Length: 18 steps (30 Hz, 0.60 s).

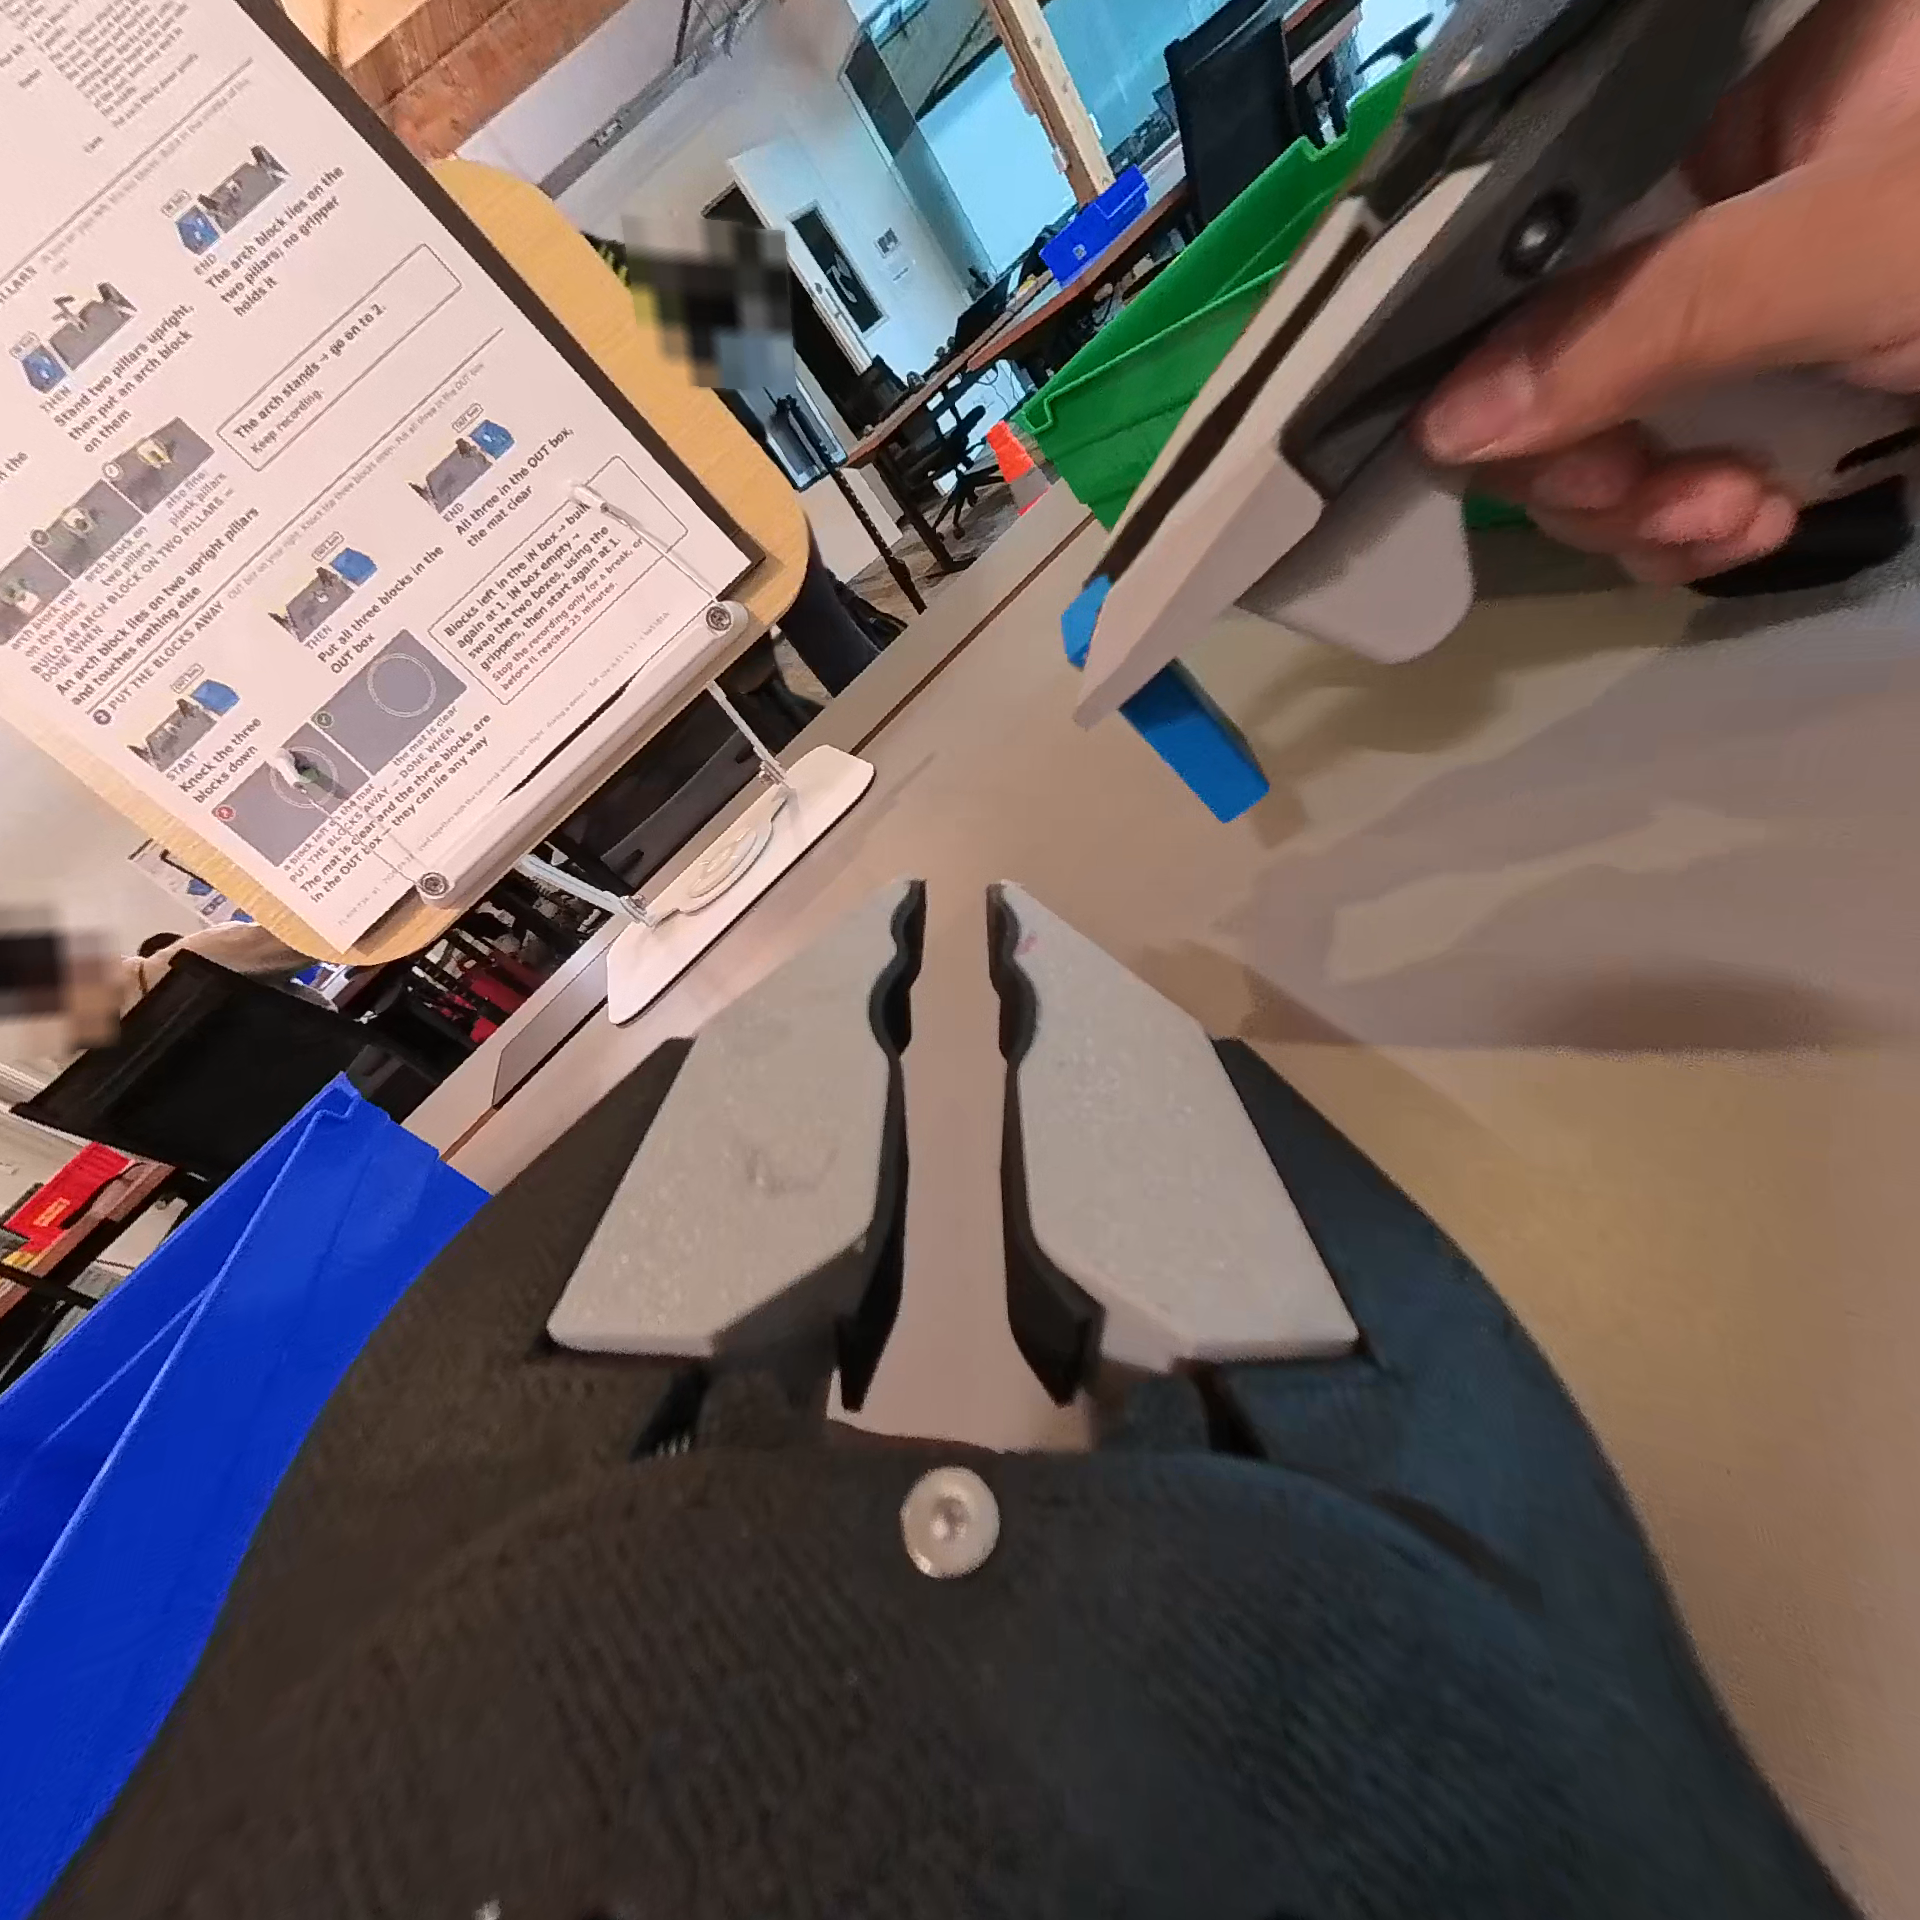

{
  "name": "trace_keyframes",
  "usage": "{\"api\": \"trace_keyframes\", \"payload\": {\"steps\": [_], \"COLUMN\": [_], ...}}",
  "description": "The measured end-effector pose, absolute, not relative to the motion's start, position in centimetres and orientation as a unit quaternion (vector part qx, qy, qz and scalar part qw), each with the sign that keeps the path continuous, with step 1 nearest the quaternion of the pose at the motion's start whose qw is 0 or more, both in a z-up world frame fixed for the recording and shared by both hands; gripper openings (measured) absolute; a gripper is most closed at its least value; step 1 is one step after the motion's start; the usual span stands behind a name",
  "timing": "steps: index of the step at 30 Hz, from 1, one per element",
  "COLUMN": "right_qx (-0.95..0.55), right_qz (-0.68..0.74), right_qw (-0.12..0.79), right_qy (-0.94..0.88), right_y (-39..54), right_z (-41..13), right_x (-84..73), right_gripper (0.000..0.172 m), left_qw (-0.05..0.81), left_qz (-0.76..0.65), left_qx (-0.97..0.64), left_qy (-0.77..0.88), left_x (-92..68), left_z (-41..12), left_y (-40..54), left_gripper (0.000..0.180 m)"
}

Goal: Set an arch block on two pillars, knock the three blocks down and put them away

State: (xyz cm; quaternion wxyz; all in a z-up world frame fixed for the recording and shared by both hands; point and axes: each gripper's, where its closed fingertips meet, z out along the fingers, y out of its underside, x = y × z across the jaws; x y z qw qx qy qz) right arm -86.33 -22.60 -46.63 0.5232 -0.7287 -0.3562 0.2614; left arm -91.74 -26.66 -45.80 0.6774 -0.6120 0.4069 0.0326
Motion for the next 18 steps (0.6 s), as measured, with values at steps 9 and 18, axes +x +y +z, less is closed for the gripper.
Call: {"api": "trace_keyframes", "payload": {"steps": [9,18], "right_qx": [-0.692,-0.665], "right_qz": [0.289,0.378], "right_qw": [0.510,0.477], "right_qy": [-0.422,-0.433], "right_y": [-21.3,-22.1], "right_z": [-46.5,-46.1], "right_x": [-85.7,-85.2], "right_gripper": [0.030,0.030], "left_qw": [0.678,0.674], "left_qz": [0.033,0.044], "left_qx": [-0.611,-0.611], "left_qy": [0.407,0.413], "left_x": [-91.8,-91.8], "left_z": [-45.8,-46.0], "left_y": [-26.7,-26.6], "left_gripper": [0.009,0.009]}}
